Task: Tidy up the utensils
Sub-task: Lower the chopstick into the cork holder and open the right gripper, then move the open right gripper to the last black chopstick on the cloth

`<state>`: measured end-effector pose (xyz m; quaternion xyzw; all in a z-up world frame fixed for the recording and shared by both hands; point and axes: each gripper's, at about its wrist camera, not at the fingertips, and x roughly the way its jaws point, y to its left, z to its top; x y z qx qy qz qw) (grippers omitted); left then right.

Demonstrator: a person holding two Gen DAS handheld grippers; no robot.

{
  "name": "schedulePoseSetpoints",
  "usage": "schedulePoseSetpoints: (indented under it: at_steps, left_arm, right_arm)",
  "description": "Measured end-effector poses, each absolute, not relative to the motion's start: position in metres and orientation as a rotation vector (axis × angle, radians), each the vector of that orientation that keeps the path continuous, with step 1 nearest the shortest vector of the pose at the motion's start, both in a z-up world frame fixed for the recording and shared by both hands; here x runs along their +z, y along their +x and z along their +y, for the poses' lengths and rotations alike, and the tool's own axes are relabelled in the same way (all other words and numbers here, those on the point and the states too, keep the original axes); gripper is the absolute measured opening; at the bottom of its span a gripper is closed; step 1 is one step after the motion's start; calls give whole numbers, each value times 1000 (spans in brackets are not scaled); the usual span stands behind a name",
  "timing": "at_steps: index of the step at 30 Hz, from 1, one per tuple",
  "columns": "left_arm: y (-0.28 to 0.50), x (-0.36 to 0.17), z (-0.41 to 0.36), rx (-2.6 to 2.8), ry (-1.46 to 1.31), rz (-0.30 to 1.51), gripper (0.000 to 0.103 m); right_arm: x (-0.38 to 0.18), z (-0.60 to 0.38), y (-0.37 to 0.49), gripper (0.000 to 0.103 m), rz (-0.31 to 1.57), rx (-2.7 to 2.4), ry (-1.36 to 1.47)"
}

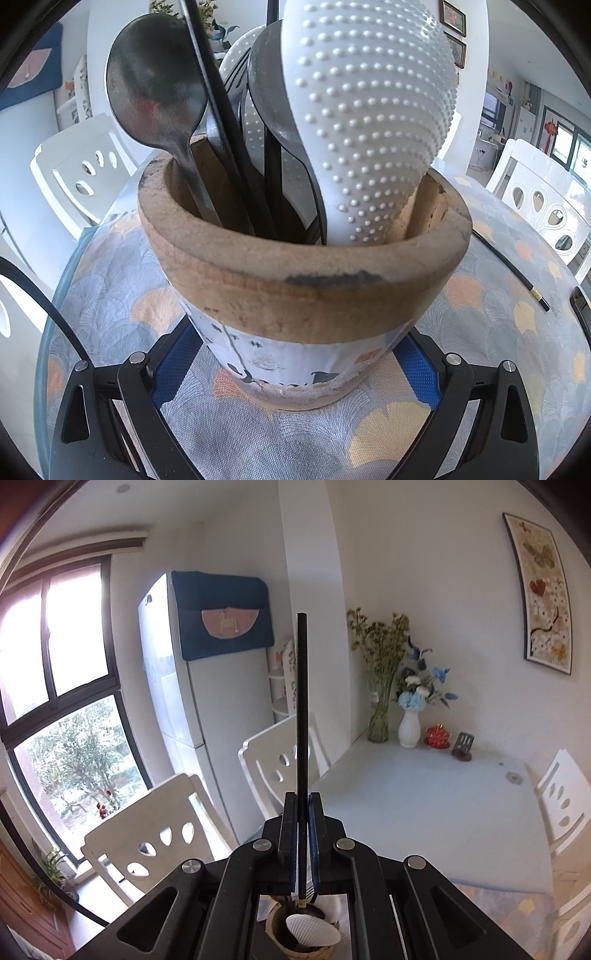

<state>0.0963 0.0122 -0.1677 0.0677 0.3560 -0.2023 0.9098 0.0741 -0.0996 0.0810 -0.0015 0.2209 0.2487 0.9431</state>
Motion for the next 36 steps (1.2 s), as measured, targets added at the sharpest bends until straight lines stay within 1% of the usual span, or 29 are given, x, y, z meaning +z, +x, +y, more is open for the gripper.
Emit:
schedulePoseSetpoints:
  at_steps: [7, 18, 19, 20, 21, 22, 23, 26, 32, 36]
  left_arm:
    - [97, -168, 13, -417, 139, 734, 97]
    - [96, -168, 12, -418, 139, 734, 97]
    - [96, -168, 13, -419, 137, 732, 97]
    - [95, -166, 14, -420, 137, 732, 97]
    - [95, -165, 14, -420, 137, 732, 97]
    - [95, -165, 14, -419, 138, 732, 97]
    - [94, -165, 13, -418, 139, 731, 97]
    - [94, -165, 13, -417, 141, 732, 97]
    - [96, -167, 7, -406, 159, 740, 97]
    - [96, -167, 0, -393, 175, 738, 97]
  right_arm:
    - [61, -93, 78, 5, 498, 525, -12]
    - [51, -86, 83, 5, 539, 550, 3]
    - [49, -85, 83, 7, 553, 560, -5]
    - [48, -83, 84, 17, 568, 567, -12]
    - [47, -81, 84, 39, 587, 580, -21]
    - [47, -82, 83, 49, 586, 587, -25]
    - [49, -84, 78, 55, 557, 589, -26]
    - [58, -93, 68, 55, 512, 568, -44]
    - [88, -133, 57, 55, 461, 458, 12]
    - [109, -169, 43, 58, 429, 344, 70]
